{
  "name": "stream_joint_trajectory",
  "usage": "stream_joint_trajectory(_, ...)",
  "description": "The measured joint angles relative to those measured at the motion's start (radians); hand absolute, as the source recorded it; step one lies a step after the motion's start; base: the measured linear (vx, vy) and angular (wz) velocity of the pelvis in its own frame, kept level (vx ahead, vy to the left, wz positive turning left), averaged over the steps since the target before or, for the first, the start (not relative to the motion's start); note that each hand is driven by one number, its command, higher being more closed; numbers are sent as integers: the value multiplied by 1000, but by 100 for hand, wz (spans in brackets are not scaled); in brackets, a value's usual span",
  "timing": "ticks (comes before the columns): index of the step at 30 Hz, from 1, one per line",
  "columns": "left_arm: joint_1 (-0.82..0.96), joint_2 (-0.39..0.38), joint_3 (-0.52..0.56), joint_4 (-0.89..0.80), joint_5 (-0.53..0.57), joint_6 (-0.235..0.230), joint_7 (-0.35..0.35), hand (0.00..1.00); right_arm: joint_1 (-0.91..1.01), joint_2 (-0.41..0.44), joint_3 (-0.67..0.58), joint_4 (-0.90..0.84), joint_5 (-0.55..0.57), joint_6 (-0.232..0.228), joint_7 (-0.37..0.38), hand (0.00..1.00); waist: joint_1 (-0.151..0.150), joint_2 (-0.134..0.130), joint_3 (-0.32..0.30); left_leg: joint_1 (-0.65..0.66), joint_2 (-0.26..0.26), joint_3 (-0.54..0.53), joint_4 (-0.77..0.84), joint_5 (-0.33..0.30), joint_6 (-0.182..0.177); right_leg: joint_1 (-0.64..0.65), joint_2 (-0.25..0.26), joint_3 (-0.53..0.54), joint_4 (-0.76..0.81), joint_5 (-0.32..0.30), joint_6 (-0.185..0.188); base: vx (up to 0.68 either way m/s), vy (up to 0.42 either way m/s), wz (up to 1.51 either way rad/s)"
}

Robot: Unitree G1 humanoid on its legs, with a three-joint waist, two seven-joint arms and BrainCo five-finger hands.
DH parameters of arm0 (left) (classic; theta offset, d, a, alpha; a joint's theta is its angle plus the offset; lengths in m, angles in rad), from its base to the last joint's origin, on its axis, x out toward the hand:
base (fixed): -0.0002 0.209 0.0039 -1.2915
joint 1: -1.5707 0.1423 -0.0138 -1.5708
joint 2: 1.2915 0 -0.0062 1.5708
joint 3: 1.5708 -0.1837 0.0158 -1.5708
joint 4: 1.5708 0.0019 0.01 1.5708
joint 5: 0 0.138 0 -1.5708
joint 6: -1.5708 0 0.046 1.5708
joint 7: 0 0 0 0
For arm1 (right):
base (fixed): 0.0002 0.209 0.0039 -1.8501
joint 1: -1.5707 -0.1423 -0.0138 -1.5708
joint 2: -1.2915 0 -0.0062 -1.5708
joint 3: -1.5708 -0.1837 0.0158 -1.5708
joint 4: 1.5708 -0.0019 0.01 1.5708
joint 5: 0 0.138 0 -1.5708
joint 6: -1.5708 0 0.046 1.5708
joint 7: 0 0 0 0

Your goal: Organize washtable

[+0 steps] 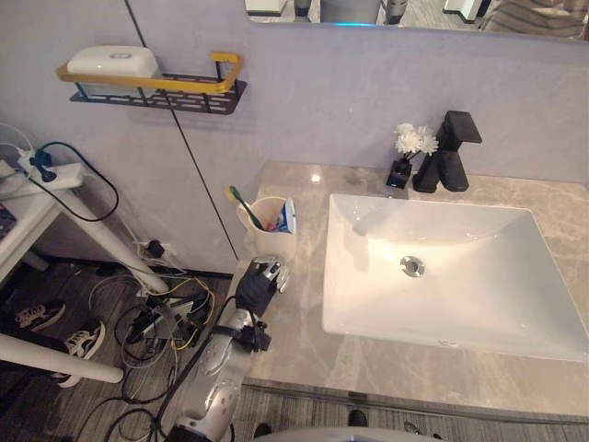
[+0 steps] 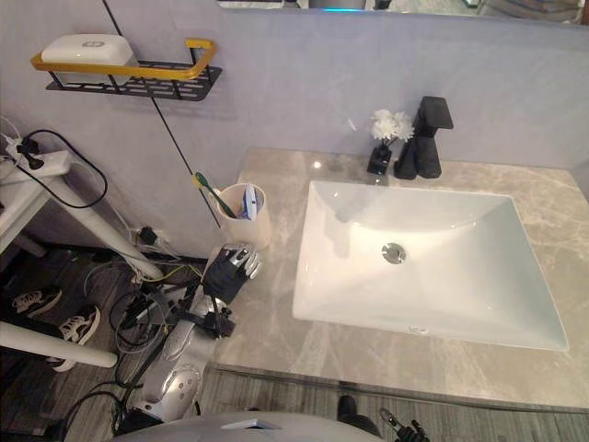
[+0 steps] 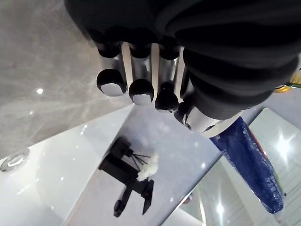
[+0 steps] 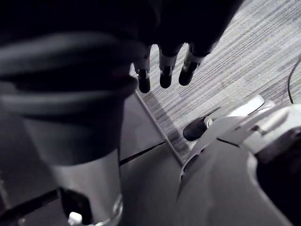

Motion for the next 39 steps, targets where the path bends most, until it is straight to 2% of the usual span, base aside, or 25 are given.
stream_joint_trajectory(21,-70,27,4,18,86,-7,21,100,0,0,-24,-4,0,0,30,0,0,1,6,1,0,42,0,-13,3,-22,2,40,0,1,1,11,0,-5)
stream_joint_trajectory(33,-160,95,-6,18,126,4,18,100,0,-3,-27,-12,0,0,43,0,-2,9,12,-12,-1,75,0,-17,4,-57,4,75,0,9,2,11,1,-8)
stream_joint_trajectory(39,-232,120,-3,41,129,4,32,100,2,-5,-24,-84,0,-1,63,0,-4,16,34,-33,-1,110,2,-17,5,-93,7,108,0,26,2,-30,10,-17)
